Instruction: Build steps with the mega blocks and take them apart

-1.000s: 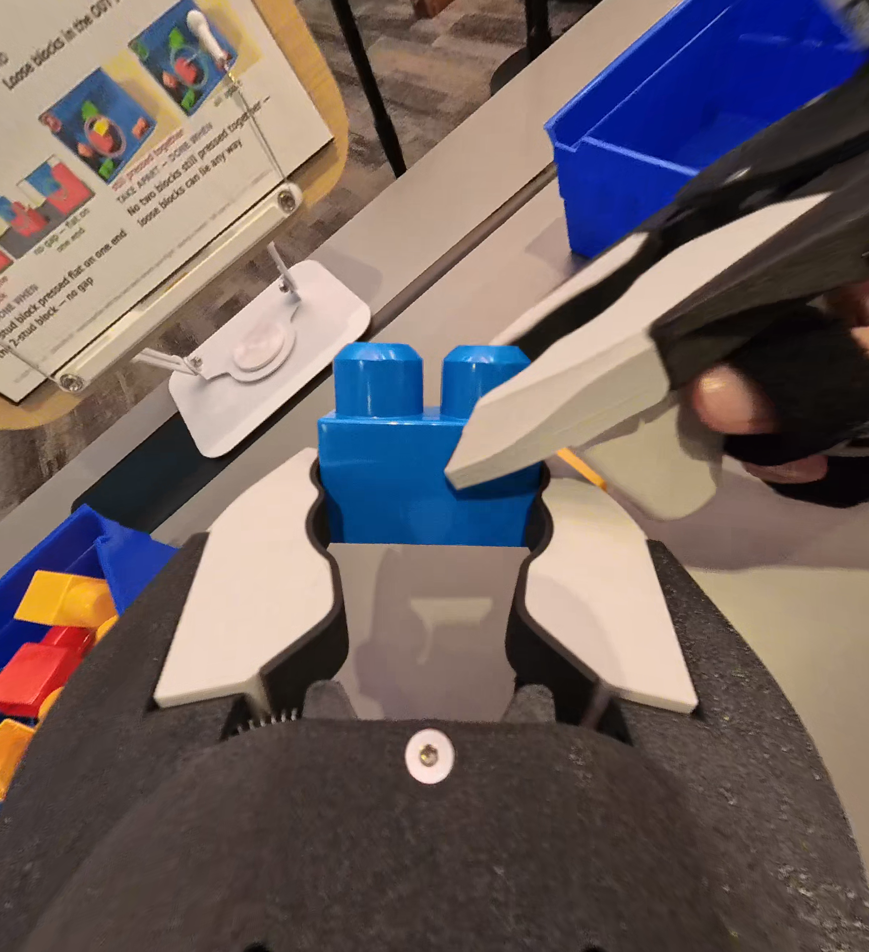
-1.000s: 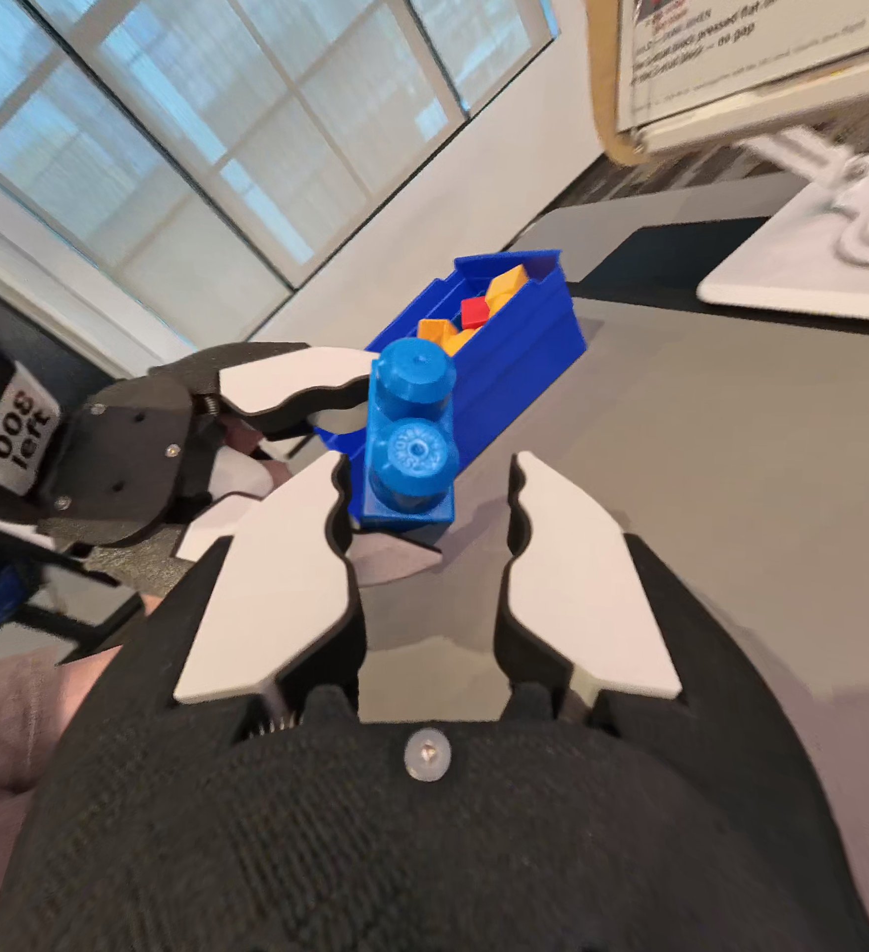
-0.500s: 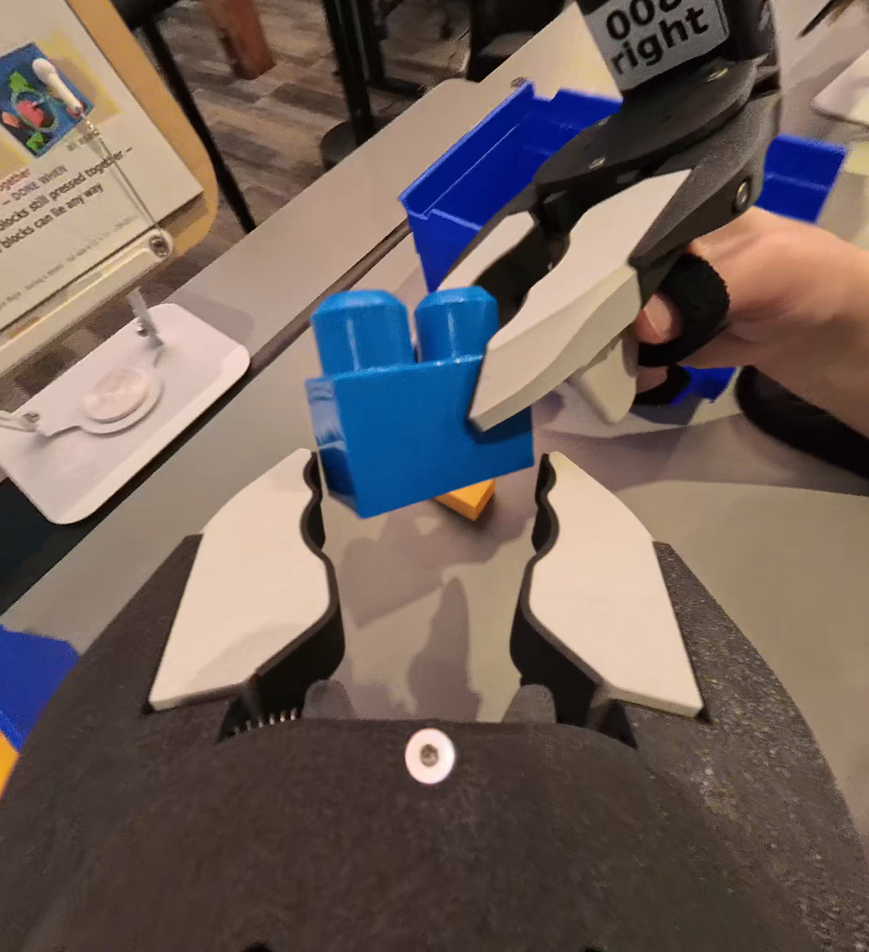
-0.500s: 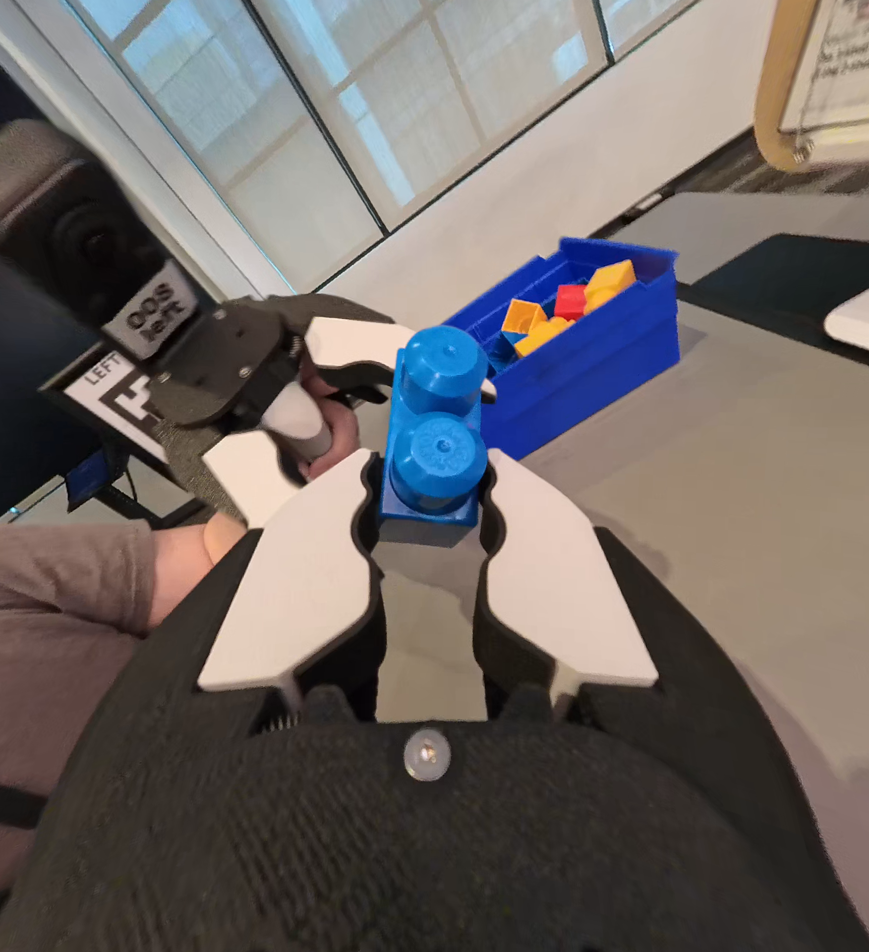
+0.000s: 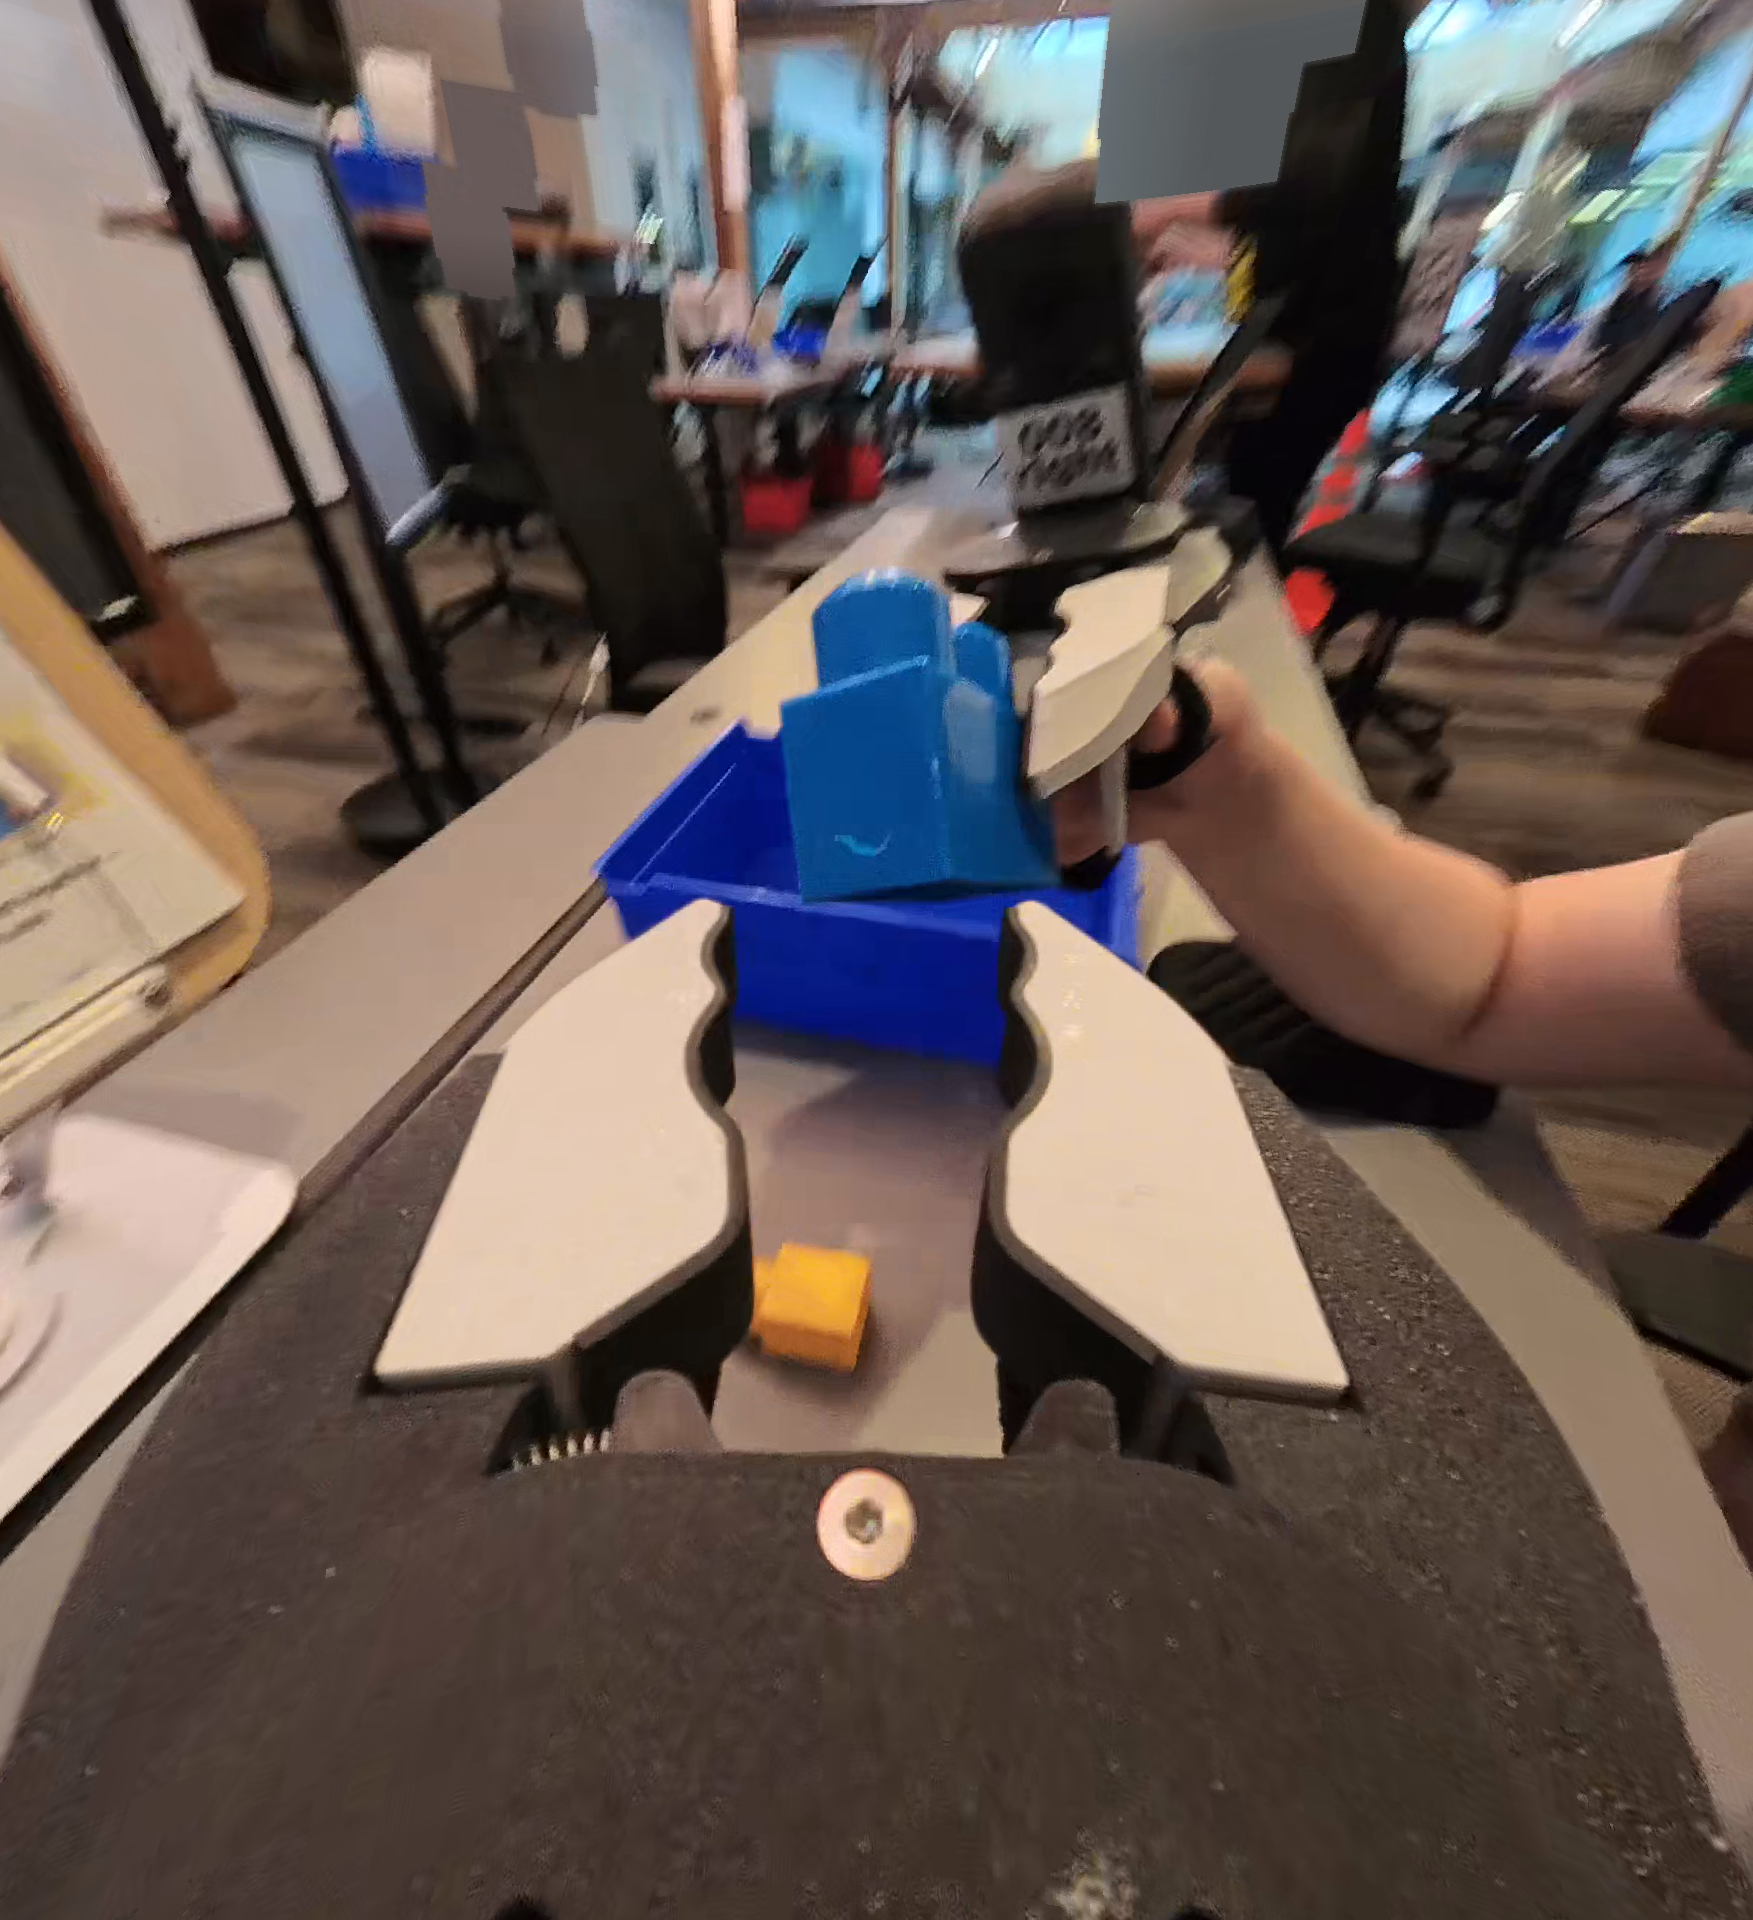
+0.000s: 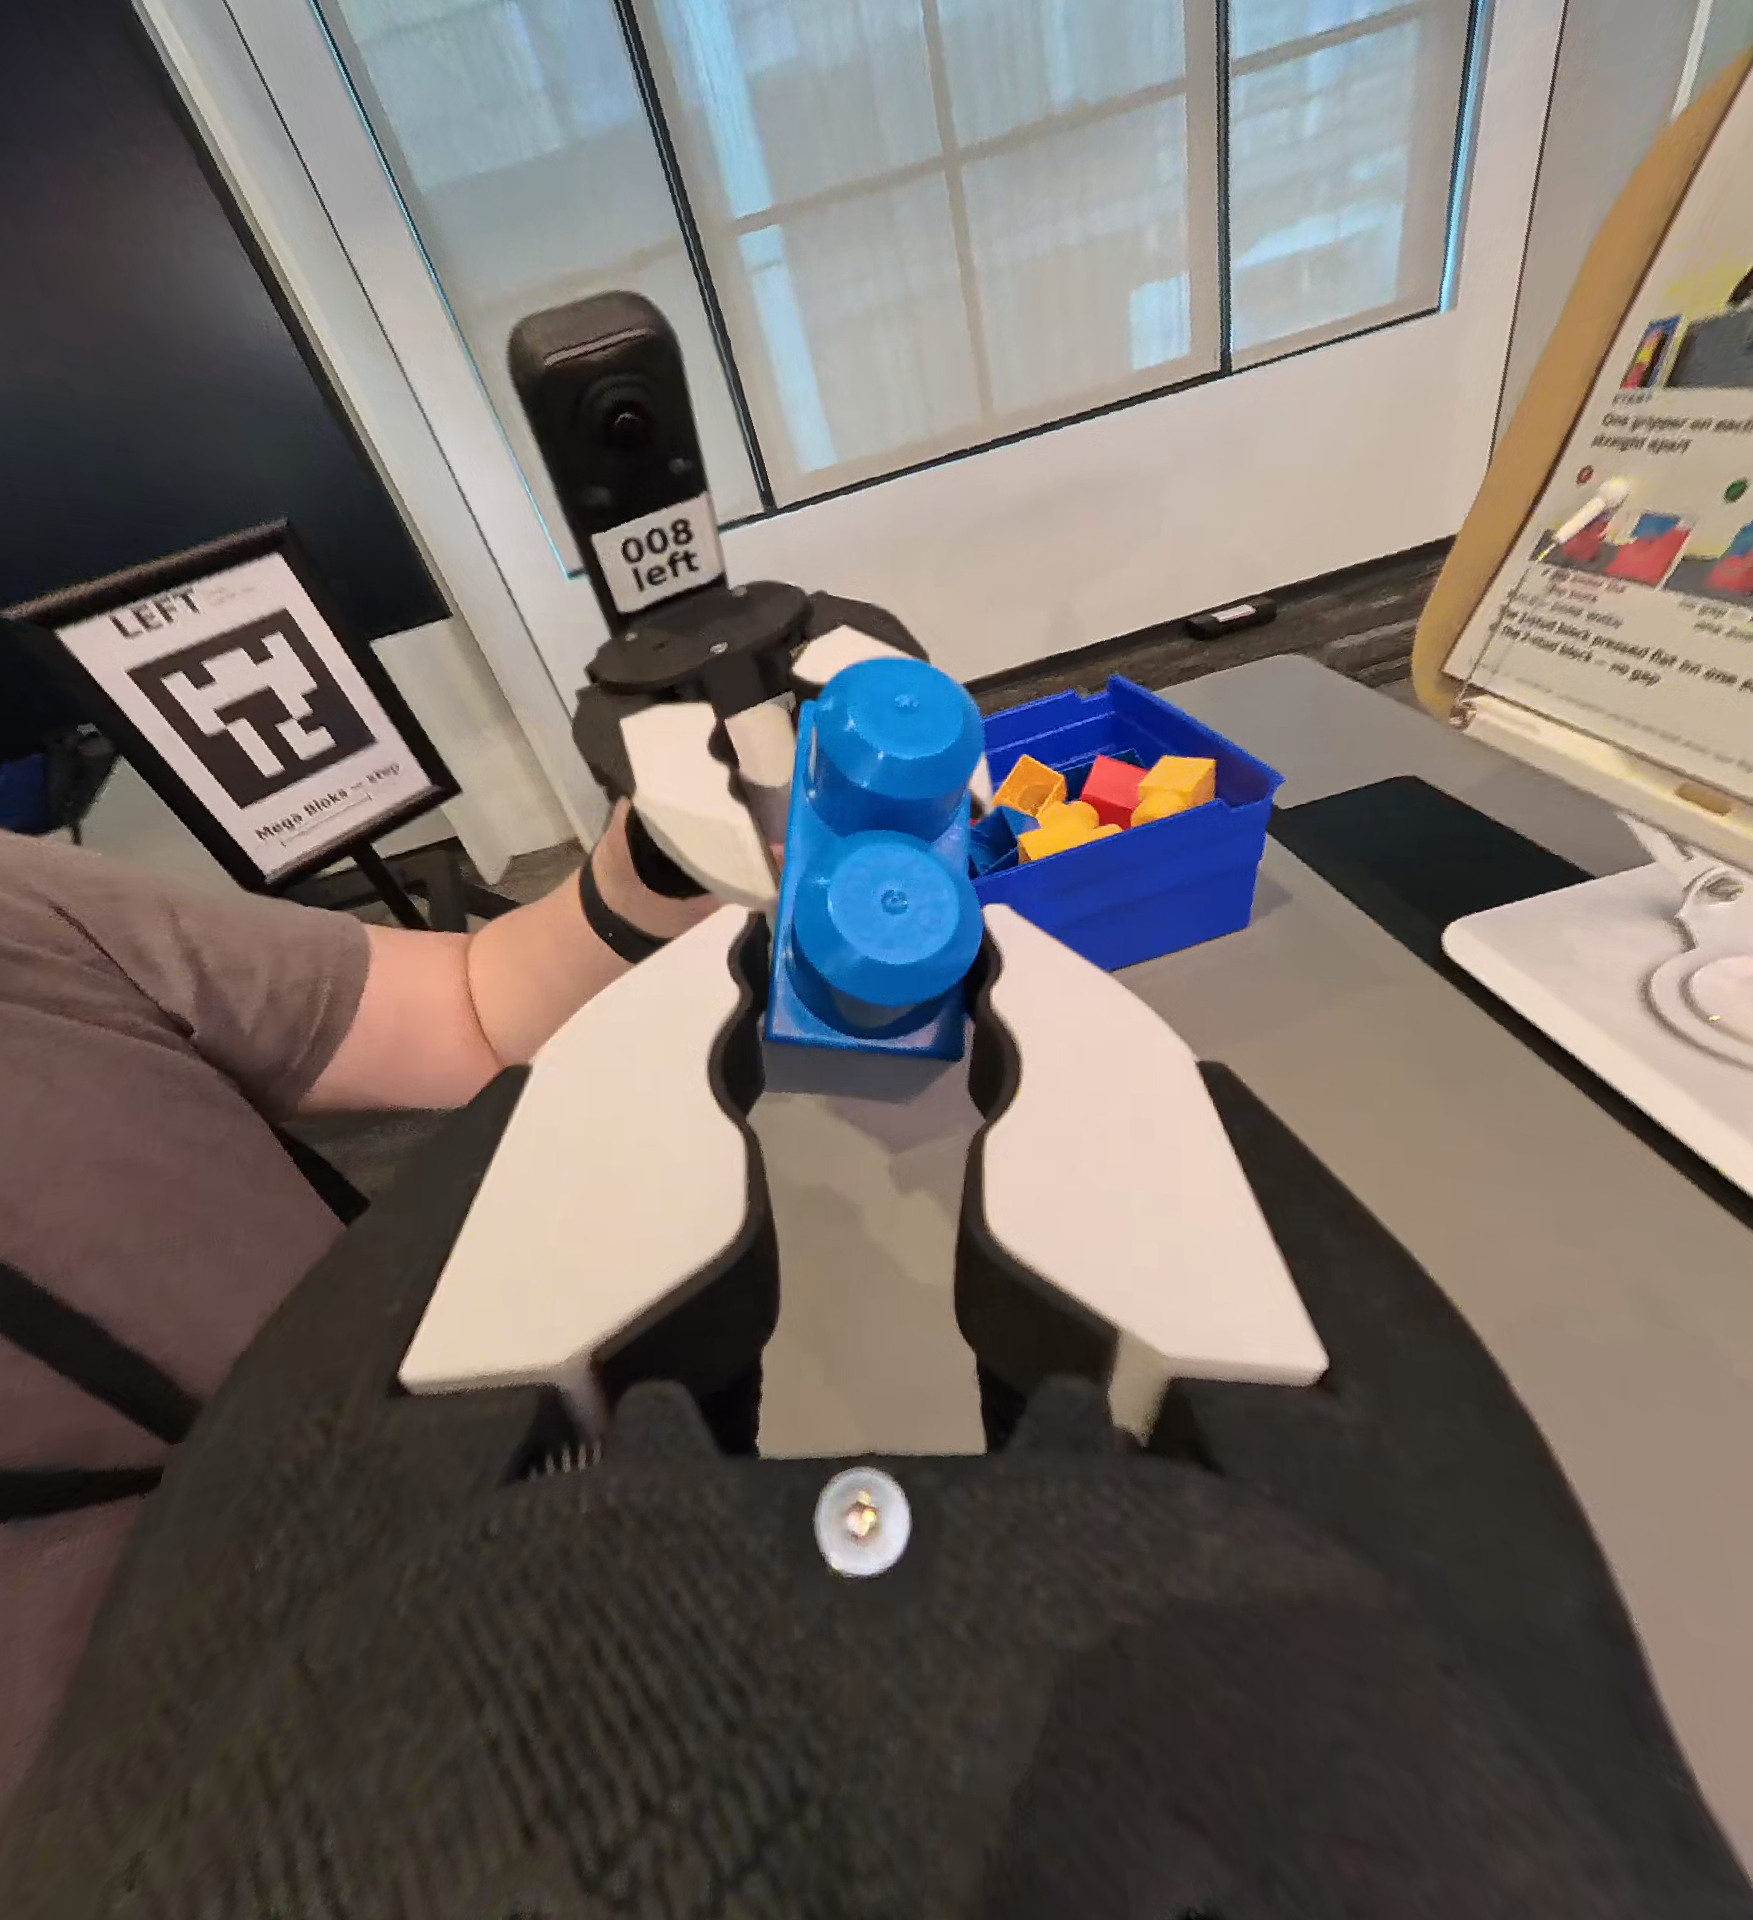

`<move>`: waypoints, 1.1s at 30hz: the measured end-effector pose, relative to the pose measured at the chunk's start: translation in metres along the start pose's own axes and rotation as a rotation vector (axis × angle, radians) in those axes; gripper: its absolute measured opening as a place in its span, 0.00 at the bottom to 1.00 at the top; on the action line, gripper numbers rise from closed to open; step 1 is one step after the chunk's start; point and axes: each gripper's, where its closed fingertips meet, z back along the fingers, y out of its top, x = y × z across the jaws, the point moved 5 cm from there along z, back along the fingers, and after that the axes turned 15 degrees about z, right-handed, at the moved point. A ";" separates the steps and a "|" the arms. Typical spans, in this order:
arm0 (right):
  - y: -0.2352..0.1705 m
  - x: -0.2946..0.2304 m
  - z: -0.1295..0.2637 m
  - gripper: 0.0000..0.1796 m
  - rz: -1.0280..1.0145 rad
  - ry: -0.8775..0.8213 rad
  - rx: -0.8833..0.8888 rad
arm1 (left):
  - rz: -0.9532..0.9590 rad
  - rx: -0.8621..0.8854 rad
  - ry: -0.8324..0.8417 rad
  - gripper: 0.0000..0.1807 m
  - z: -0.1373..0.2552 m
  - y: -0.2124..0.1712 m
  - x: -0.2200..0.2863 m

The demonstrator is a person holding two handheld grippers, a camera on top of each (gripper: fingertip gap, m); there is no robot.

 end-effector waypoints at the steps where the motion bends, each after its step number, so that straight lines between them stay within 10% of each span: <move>1: 0.002 -0.001 0.002 0.21 0.023 -0.009 -0.009 | 0.006 0.047 -0.047 0.26 0.001 0.003 0.002; 6: 0.016 -0.002 0.009 0.21 0.084 -0.063 -0.045 | 0.010 0.228 -0.154 0.28 0.007 0.008 0.000; 26: 0.005 0.005 -0.005 0.21 0.103 -0.014 -0.201 | 0.123 -0.344 -0.207 0.29 -0.010 -0.039 -0.004; 33: 0.006 -0.001 -0.008 0.21 0.095 0.027 -0.174 | 0.167 -0.239 -0.168 0.35 -0.019 -0.040 -0.015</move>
